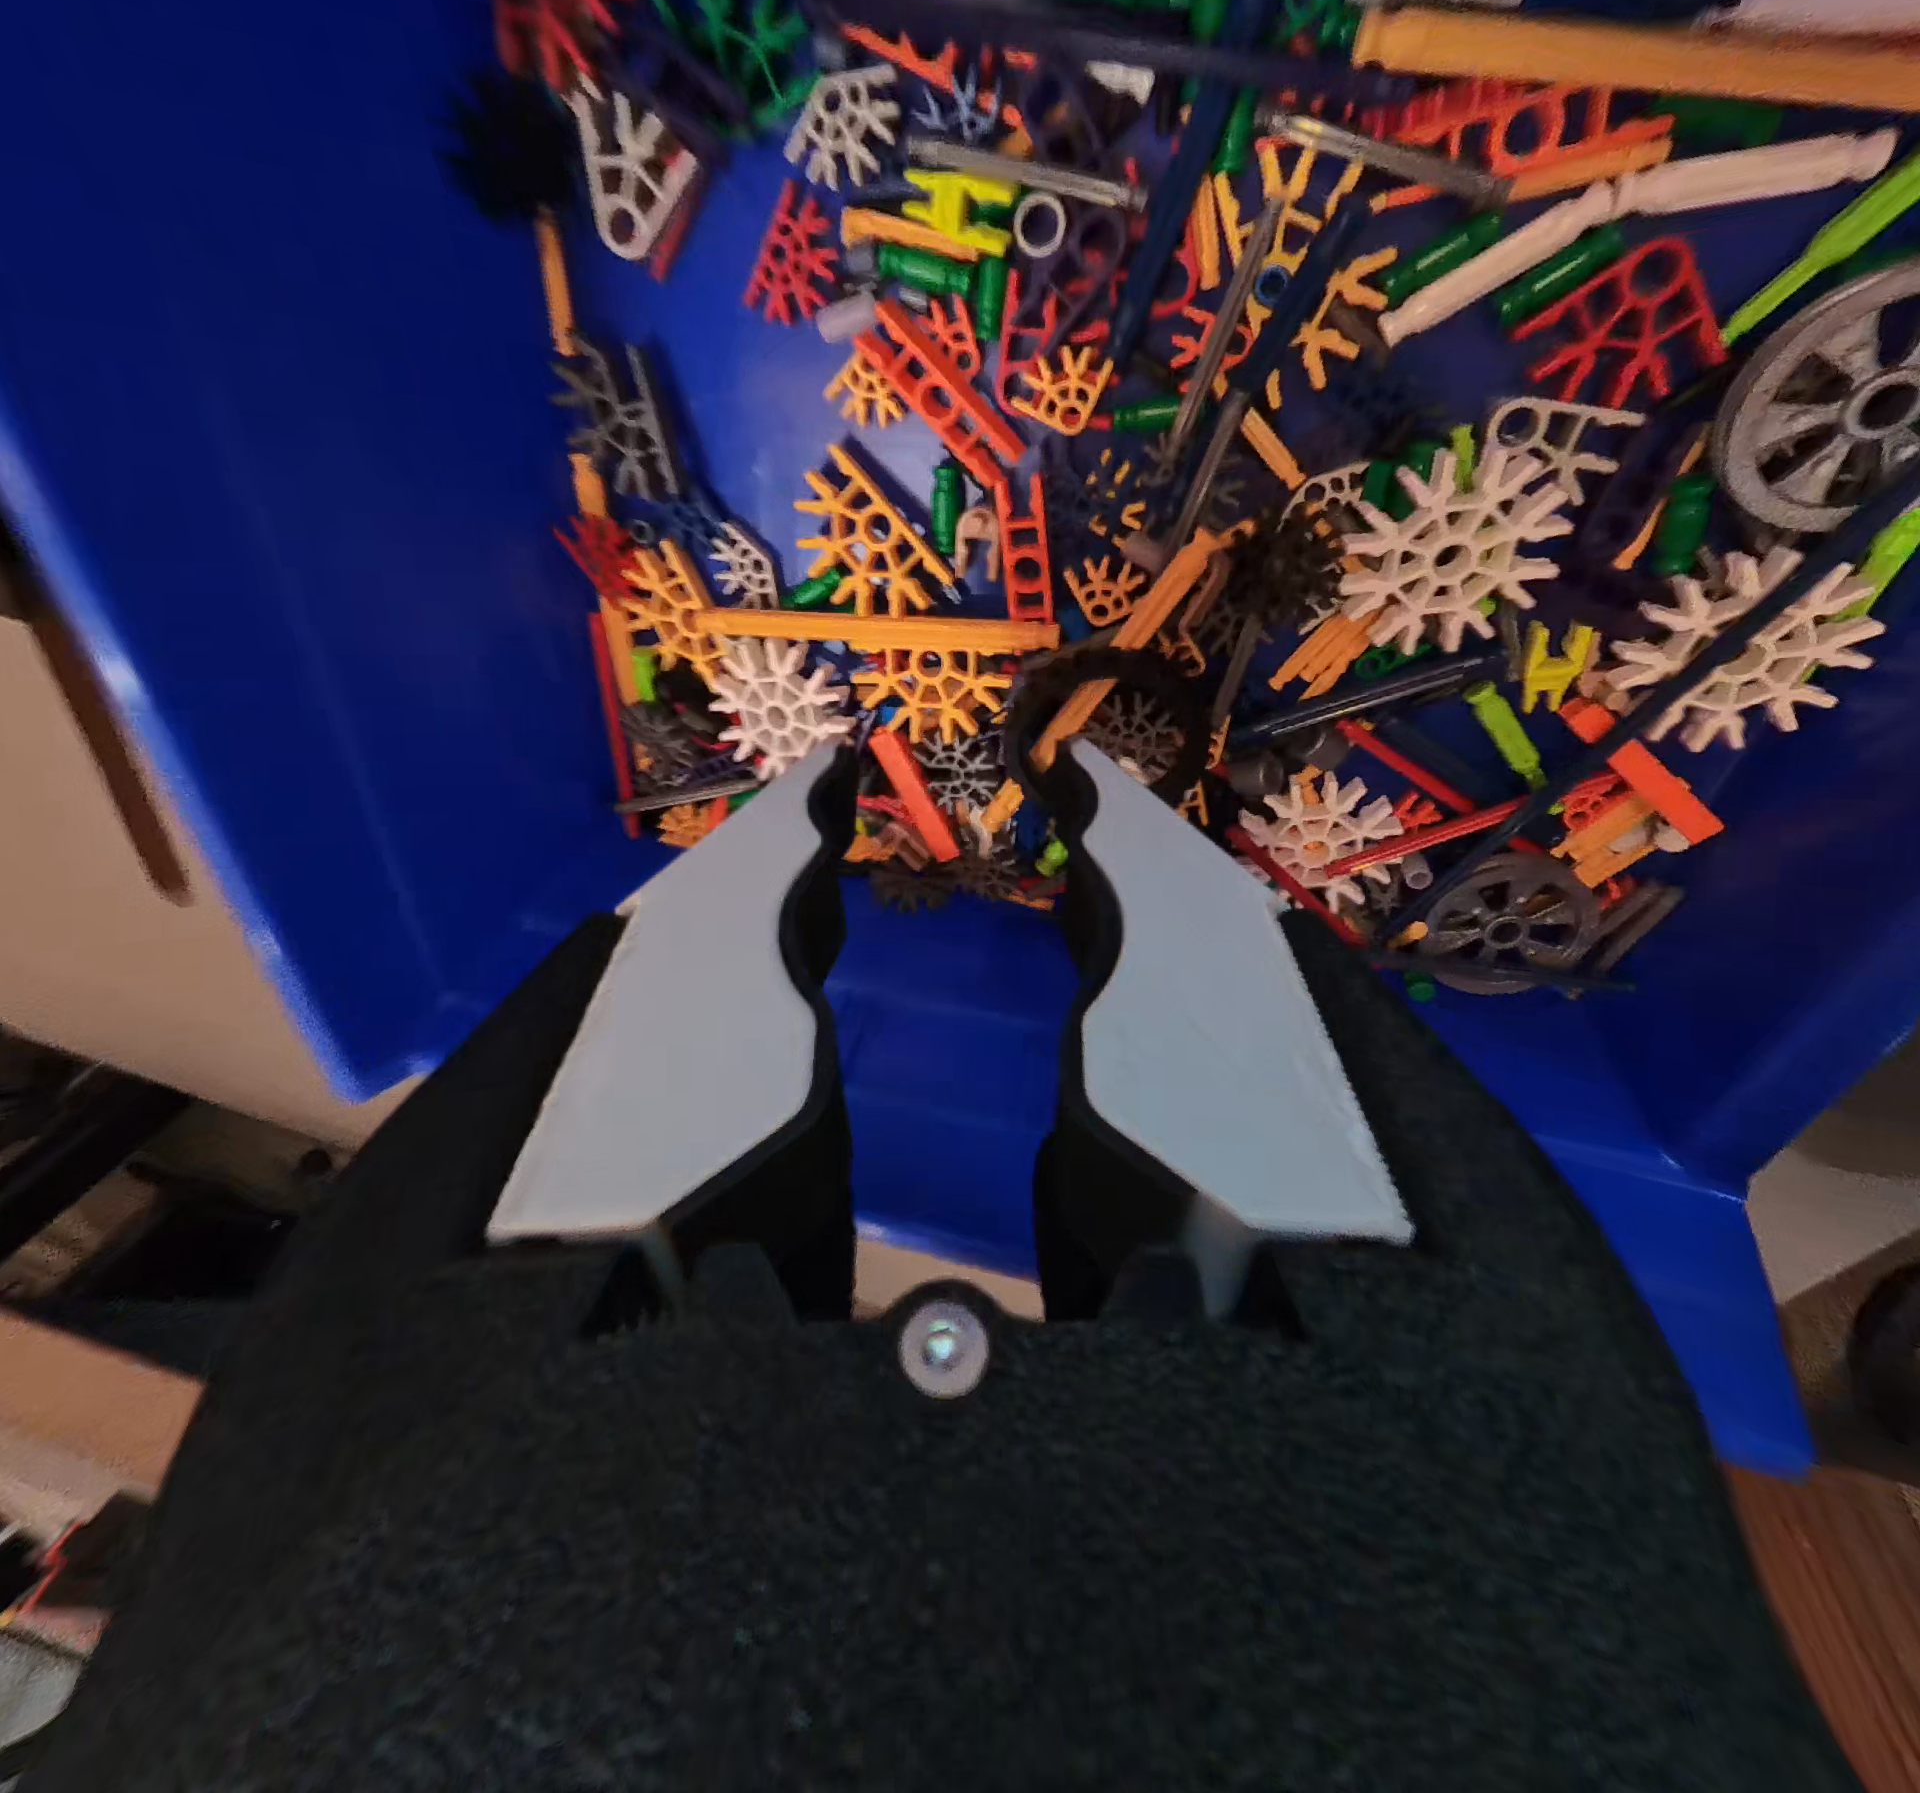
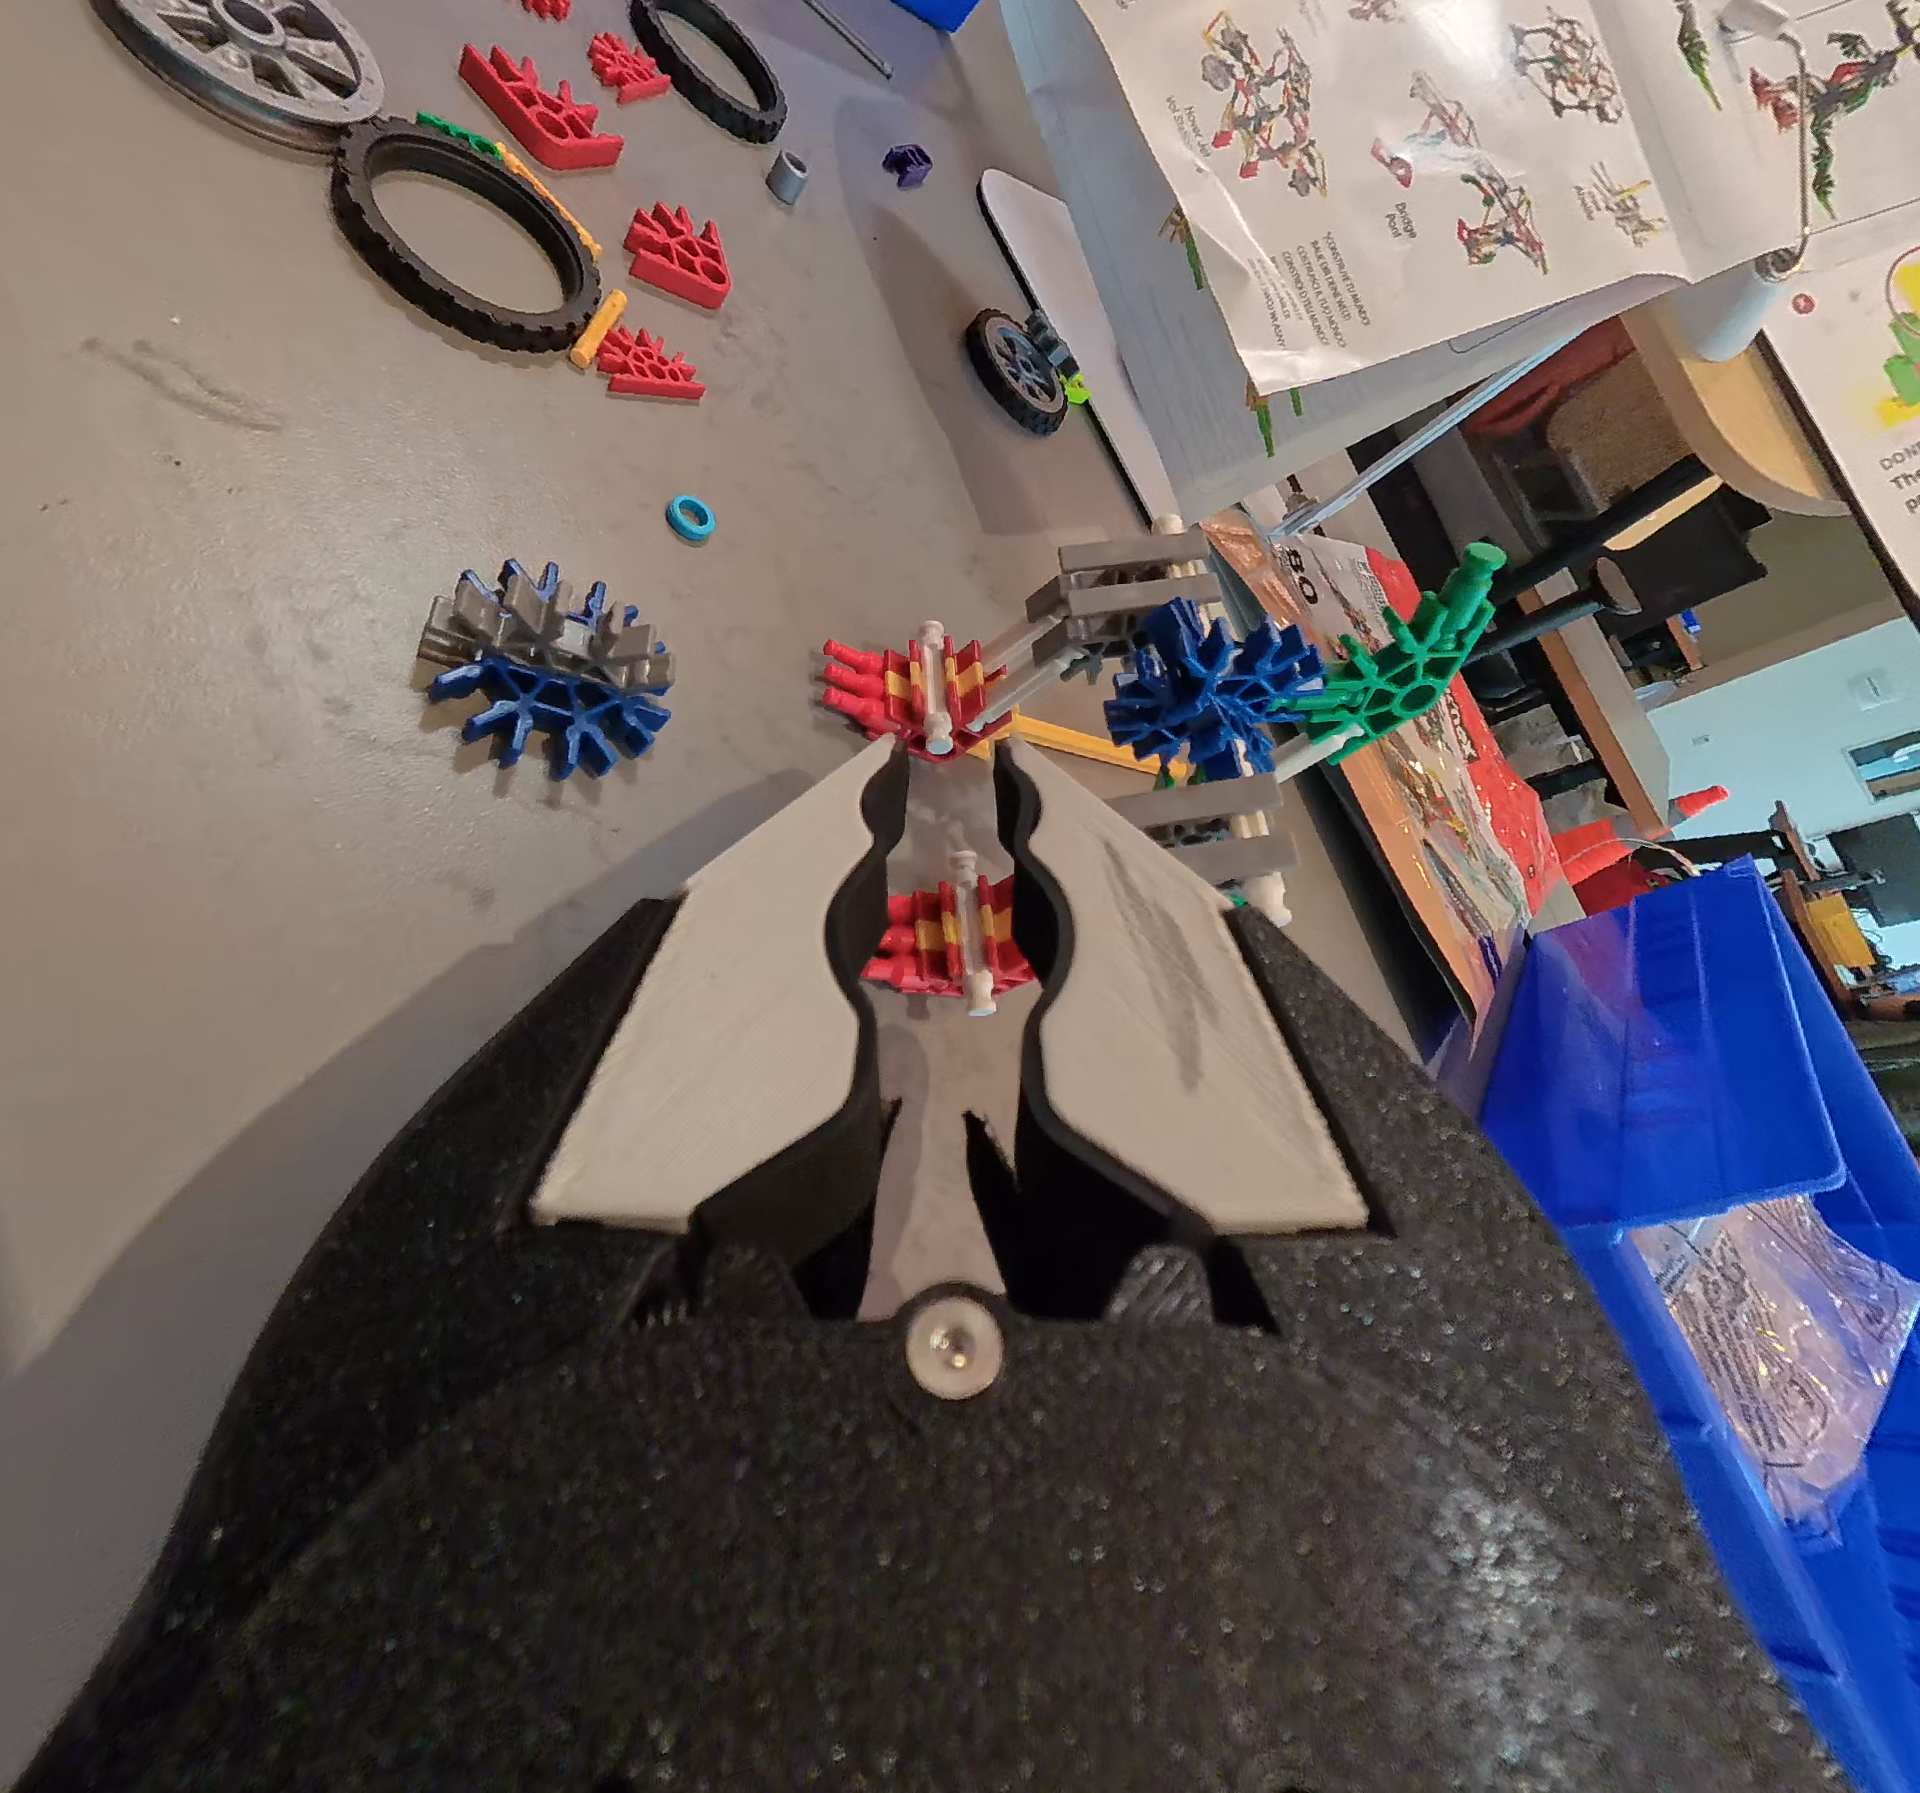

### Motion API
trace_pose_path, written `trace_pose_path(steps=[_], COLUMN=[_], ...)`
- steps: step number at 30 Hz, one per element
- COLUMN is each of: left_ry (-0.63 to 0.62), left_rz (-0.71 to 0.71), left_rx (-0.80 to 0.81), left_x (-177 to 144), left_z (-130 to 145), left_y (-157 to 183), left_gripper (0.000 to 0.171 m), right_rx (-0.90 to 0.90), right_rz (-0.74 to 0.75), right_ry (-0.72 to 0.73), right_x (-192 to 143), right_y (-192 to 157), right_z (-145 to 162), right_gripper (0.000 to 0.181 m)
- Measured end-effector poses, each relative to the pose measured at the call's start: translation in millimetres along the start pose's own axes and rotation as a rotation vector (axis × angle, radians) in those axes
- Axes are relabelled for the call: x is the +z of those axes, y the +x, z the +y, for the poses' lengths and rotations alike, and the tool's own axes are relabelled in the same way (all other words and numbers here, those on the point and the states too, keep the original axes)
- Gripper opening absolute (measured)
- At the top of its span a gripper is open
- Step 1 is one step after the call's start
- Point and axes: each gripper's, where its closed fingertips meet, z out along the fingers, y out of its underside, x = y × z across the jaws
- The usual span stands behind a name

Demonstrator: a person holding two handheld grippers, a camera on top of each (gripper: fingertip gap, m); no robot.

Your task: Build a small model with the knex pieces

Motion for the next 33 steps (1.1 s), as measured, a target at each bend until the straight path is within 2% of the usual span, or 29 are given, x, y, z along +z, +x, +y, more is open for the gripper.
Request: trace_pose_path(steps=[3, 6, 9, 11, 13, 15, 19, 22, 23, 25, 29, 33], left_ry=[0.008, -0.043, -0.042, -0.065, -0.037, -0.026, -0.042, -0.122, -0.126, -0.097, 0.074, 0.042], left_rz=[0.081, 0.114, 0.115, 0.109, 0.095, 0.096, 0.026, -0.106, -0.148, -0.176, -0.104, -0.055], left_rx=[-0.019, -0.001, 0.012, 0.031, 0.036, 0.043, 0.055, 0.031, 0.015, 0.003, 0.012, 0.052], left_x=[15.8, 28.4, 31.5, 34.7, 37.6, 38.6, 37.1, 34.1, 31.7, 26.6, 20.2, 30.7], left_z=[1.0, 7.3, 4.9, 8.3, 2.7, -0.2, 0.5, 12.3, 12.6, 5.7, -33.0, -38.7], left_y=[8.7, 14.9, 14.9, 14.0, 10.2, 9.0, -3.6, -29.5, -37.7, -42.8, -26.9, -17.7], left_gripper=[0.041, 0.041, 0.033, 0.021, 0.011, 0.008, 0.005, 0.006, 0.015, 0.024, 0.018, 0.01], right_rx=[0.007, 0.006, 0.007, 0.006, 0.004, 0.002, 0.002, 0.002, 0.003, 0.002, 0.004, 0.005], right_rz=[0.0, 0.001, 0.004, 0.005, 0.006, 0.007, 0.009, 0.009, 0.009, 0.01, 0.009, 0.01], right_ry=[-0.005, -0.014, -0.022, -0.025, -0.029, -0.031, -0.033, -0.035, -0.035, -0.035, -0.033, -0.029], right_x=[0.6, 1.6, 2.4, 2.7, 3.1, 3.3, 3.6, 3.7, 3.6, 3.6, 3.4, 3.1], right_y=[0.7, 0.9, 1.3, 1.3, 1.3, 1.2, 1.4, 1.5, 1.5, 1.5, 1.7, 1.7], right_z=[0.9, 2.0, 3.1, 3.5, 4.0, 4.3, 4.6, 4.8, 4.8, 4.7, 4.5, 4.0], right_gripper=[0.016, 0.016, 0.016, 0.015, 0.015, 0.015, 0.015, 0.015, 0.015, 0.015, 0.015, 0.015])
